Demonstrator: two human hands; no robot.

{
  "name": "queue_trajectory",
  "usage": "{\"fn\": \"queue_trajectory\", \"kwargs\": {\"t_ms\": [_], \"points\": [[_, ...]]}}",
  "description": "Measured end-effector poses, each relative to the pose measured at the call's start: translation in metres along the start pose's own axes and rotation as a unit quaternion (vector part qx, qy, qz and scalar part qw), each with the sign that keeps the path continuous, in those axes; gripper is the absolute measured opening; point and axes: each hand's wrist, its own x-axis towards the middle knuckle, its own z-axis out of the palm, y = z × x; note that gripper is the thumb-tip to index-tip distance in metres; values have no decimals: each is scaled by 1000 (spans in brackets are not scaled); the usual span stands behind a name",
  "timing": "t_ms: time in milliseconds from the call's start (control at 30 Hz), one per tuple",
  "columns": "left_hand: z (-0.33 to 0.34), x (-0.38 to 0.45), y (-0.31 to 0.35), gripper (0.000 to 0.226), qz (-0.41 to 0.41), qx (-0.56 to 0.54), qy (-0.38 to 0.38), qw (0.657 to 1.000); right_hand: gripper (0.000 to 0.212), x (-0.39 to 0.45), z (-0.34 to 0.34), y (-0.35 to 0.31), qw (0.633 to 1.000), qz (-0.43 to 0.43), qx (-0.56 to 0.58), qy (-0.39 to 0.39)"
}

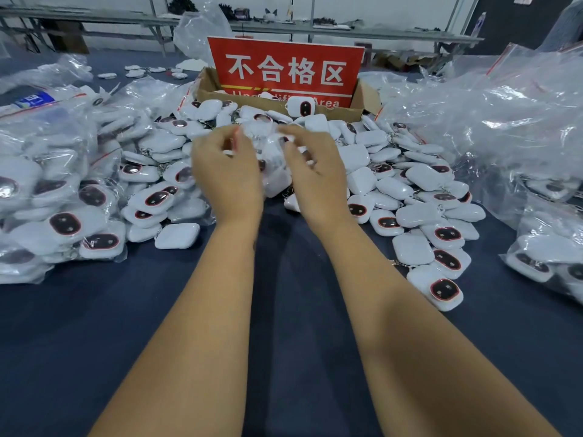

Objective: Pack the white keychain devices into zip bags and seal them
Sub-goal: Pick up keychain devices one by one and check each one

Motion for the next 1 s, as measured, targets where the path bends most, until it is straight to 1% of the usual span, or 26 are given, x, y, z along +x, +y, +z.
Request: {"fn": "queue_trajectory", "kwargs": {"t_ms": [33,67,100,133,167,233,267,300,333,400,467,500,567,633,700,767,833,900,933,967,1000], "points": [[-3,4,1,15,-5,-21,48,999,21,0,-1,-2,999,10,32,36],[-6,7,3,12,0,-47,91,995,18,1,-3,-3,997,18,37,68],[-9,9,6,11,10,-70,122,990,16,1,-4,-2,996,25,18,88],[-11,9,7,14,17,-89,134,987,15,1,-6,-1,995,35,-21,87],[-12,7,9,19,23,-103,126,986,16,1,-8,1,994,50,-68,67],[-11,0,11,28,29,-105,66,992,21,2,-10,6,985,77,-154,10],[-9,-4,12,30,28,-91,25,995,24,3,-10,7,978,72,-194,-15],[-7,-7,11,31,22,-72,-17,997,25,3,-10,7,969,51,-239,-42],[-4,-9,9,31,12,-52,-55,997,21,3,-8,7,955,16,-288,-73],[0,-8,1,32,-20,-4,-123,992,7,0,-5,7,919,-44,-363,-144],[3,-7,-5,36,-60,39,-187,980,11,-4,-1,9,896,-62,-398,-190],[4,-7,-7,35,-76,56,-207,974,12,-3,0,12,884,-65,-419,-196],[6,-10,-10,27,-79,100,-219,967,20,-3,1,16,864,-66,-461,-191],[7,-12,-12,22,-62,151,-201,966,24,-2,1,16,853,-72,-488,-172],[7,-11,-14,22,-42,190,-175,965,25,-2,1,17,843,-71,-513,-144],[5,-9,-16,25,-19,234,-158,959,25,-1,0,19,846,-46,-520,-107],[5,-8,-19,29,-5,270,-153,951,27,3,-5,20,860,-6,-505,-74],[6,-9,-21,33,9,287,-153,946,36,7,-9,18,875,18,-482,-43],[6,-9,-21,34,22,291,-154,944,38,7,-11,15,888,21,-458,-23],[5,-9,-20,34,40,293,-156,943,36,6,-12,13,910,23,-413,3],[5,-9,-18,34,60,287,-160,943,33,6,-12,10,939,33,-342,28]]}}
